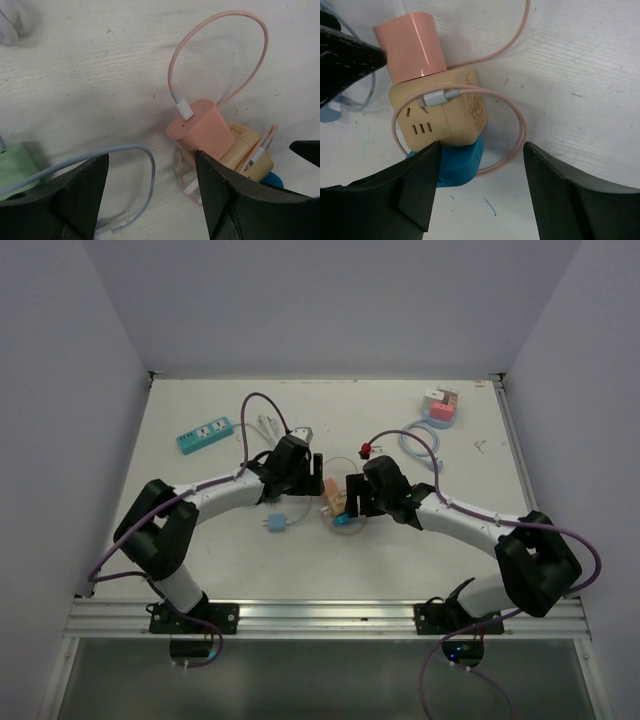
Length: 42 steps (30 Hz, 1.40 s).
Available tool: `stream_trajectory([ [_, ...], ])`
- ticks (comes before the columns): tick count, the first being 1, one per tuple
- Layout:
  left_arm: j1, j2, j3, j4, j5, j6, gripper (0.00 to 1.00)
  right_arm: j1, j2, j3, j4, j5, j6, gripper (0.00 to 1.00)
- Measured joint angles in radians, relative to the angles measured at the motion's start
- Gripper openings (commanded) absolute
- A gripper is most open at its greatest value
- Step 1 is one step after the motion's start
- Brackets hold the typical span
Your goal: Pull the plug off the socket
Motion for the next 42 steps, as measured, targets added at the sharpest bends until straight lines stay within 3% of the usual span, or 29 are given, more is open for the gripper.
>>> stream_trajectory([
  [18, 0.000, 0.097, -0.001, 0.075, 0.015, -0.058, 0.76, 0.000, -0.108, -0.095, 0.041, -0.074, -0.041, 0.68],
  [30, -0.017, -0.235, -0.216, 0.237, 0.139, -0.021, 0.77, -0.001, -0.024, -0.060, 0.088, -0.124, -0.043, 0.63],
  [42, -0.067, -0.180, -0.301, 0.315, 0.198, 0.032, 0.76, -0.016, 0.050, -0.019, 0.140, -0.155, -0.010, 0.58],
])
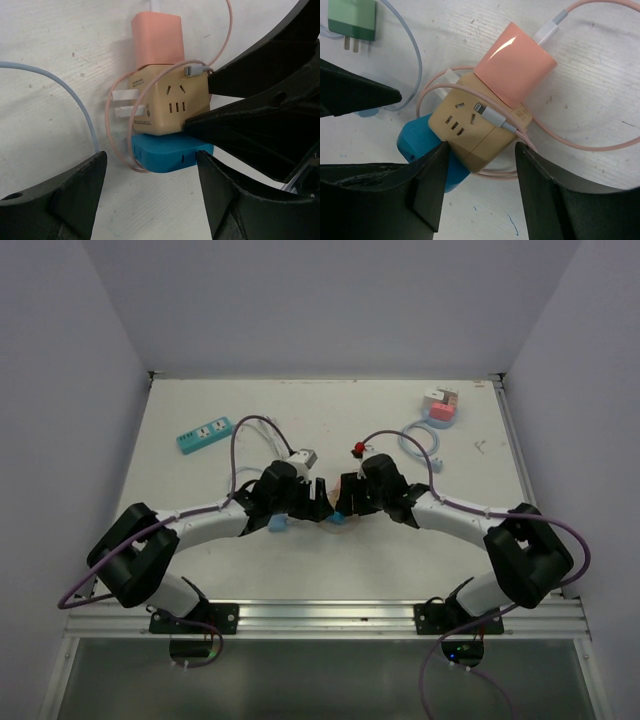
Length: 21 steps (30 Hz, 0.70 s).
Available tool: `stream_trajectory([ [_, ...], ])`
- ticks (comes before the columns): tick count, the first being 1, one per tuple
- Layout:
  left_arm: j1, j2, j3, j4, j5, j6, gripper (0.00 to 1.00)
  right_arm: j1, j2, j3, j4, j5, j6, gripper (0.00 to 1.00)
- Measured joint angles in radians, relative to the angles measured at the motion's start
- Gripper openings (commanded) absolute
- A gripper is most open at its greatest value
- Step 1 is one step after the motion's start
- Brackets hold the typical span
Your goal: Pull the plug off the socket
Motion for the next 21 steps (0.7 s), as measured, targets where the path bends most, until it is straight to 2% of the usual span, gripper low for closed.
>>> stream_trajectory([
  [9, -0.009, 0.051, 0.000, 0.025, 0.011, 0.000, 0.76, -0.008, 0.032, 0.012, 0.021, -0.024, 0.025, 0.56],
  [21, -0.010, 0.061, 0.000, -0.062, -0.032, 0.003, 0.74, -0.068, 0.111, 0.023, 0.002, -0.046, 0.064, 0.51],
])
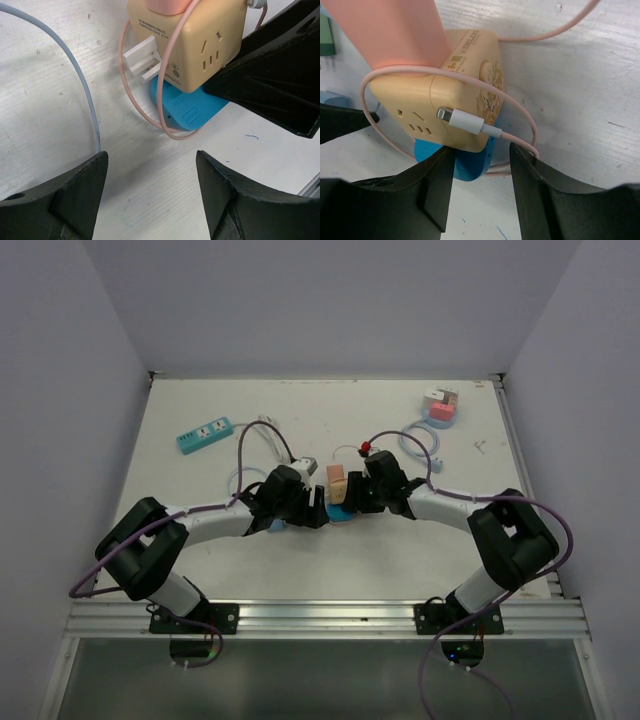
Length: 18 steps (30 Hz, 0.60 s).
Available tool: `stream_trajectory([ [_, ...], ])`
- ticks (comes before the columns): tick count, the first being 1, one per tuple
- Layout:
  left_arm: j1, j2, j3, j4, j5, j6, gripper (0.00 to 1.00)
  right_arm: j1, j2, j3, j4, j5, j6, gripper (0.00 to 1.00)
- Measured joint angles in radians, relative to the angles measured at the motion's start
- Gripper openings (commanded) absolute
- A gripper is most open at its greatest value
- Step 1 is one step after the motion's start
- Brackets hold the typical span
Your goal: Pull the plug off the socket
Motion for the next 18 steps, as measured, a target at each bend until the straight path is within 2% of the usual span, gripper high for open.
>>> stream_trajectory([
  [13, 0.009, -0.018, 0.021, -0.042, -0.013, -0.010, 0.76, -0.004, 0.026, 0.037, -0.011, -0.002, -0.016, 0.53],
  [18, 0.066, -0.007, 0.089, -0.046, -0.010, -0.037, 0.76, -0.004, 0.027, 0.016, -0.002, -0.002, -0.029, 0.54],
])
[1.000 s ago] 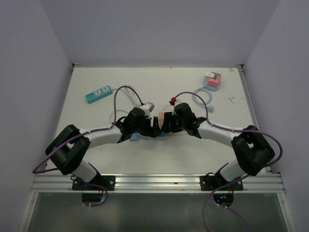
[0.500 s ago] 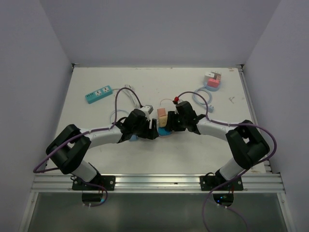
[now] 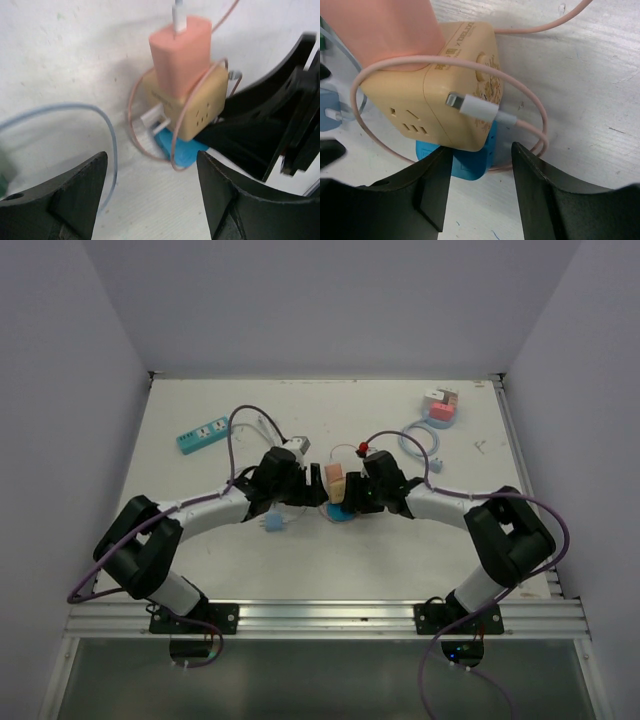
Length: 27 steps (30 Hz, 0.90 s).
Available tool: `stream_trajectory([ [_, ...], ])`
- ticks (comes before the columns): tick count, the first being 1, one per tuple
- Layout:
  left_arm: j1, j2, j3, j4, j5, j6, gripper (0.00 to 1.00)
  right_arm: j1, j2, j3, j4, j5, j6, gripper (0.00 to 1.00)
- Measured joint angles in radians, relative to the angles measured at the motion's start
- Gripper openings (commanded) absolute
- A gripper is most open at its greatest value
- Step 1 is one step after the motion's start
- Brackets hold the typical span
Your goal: Pull the plug off the socket
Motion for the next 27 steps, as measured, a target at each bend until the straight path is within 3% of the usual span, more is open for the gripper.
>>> stream_trajectory([
  [10, 0.032, 0.166, 0.184, 0.026, 0.026, -0.029, 0.75, 0.000, -0.019, -0.034, 0.015, -0.001, -0.030, 0.56],
  [27, 0.088, 0.302, 0.227, 0.115, 0.086, -0.111, 0.75, 0.000, -0.099, -0.085, -0.014, 0.032, -0.069, 0.58],
])
